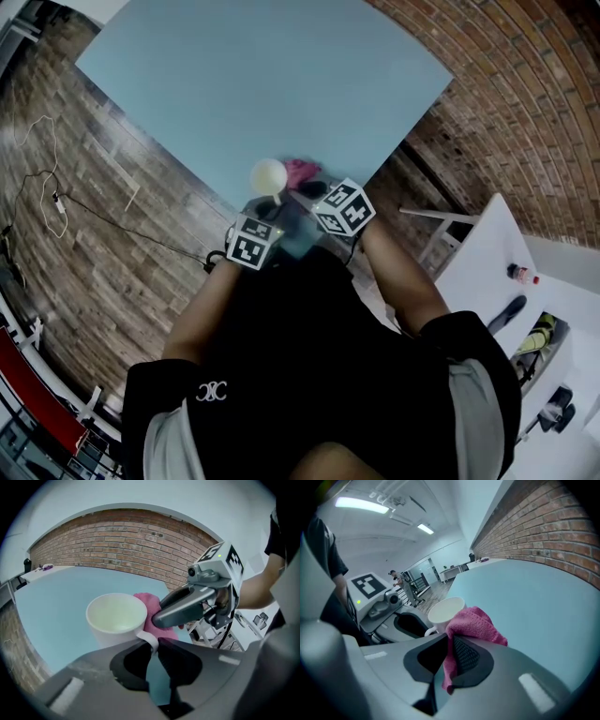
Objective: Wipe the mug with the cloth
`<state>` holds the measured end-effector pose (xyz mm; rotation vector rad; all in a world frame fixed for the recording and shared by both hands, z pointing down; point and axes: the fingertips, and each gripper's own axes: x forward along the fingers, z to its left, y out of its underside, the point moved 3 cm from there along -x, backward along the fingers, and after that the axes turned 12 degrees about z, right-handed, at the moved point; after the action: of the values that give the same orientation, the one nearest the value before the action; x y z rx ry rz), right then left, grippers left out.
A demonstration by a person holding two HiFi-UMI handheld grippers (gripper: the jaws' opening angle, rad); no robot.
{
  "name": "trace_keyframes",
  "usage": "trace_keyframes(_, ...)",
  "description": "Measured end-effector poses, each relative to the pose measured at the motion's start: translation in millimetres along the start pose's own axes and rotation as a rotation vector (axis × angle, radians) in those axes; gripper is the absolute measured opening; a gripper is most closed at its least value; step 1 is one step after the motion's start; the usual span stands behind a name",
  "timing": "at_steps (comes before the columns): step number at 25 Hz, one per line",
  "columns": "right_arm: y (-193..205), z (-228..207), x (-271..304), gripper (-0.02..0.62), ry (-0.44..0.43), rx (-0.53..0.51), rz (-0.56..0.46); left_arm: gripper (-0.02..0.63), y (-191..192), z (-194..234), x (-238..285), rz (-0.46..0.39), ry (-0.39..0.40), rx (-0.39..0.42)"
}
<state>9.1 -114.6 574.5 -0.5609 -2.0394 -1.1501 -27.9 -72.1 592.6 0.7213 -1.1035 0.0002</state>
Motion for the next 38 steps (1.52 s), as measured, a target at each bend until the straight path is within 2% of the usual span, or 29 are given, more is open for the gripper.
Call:
trace_keyframes(3,3,10,2,0.037,-0.011,-0.078,0.04,0.052,-1,0,0,-0.008,0.017,0.017)
trace_keyframes(7,1,21,-4,0.037,-0.064,-0.119,0.059,0.052,1,0,-2,-0.013,0.033,0.042)
trace_keyframes(11,-1,25,-3,0.037,-0.068,-0.145,0.075,0.052,1,0,-2,-0.015,0.035,0.055)
trace_keyframes(15,9,13,13,0.037,-0.067,-0.079,0.109,0.049,0,-1,-2,-0.008,0.031,0.063)
trace_keyframes(18,13,6,16,0.037,-0.103,0.029,0.076,0.051,2,-2,-4,-0.016,0.027,0.054)
trace_keyframes(20,13,2,16,0.037,-0.104,0.064,0.058,0.059,4,-2,-5,-0.018,0.036,0.052)
trace_keyframes(24,17,-1,21,0.037,-0.072,0.063,0.074,0.136,10,-2,-12,-0.015,0.069,0.057)
trace_keyframes(27,23,-1,25,0.037,-0.048,0.049,0.083,0.177,19,3,-19,-0.01,0.066,0.067)
trace_keyframes(32,27,-2,30,0.037,-0.034,0.059,0.067,0.178,28,29,-37,-0.034,0.028,0.051)
trace_keyframes(35,26,-1,33,0.037,-0.027,0.06,0.074,0.178,28,44,-47,-0.062,0.035,0.027)
trace_keyframes(38,25,0,34,0.037,-0.027,0.065,0.079,0.179,28,47,-50,-0.059,0.044,0.058)
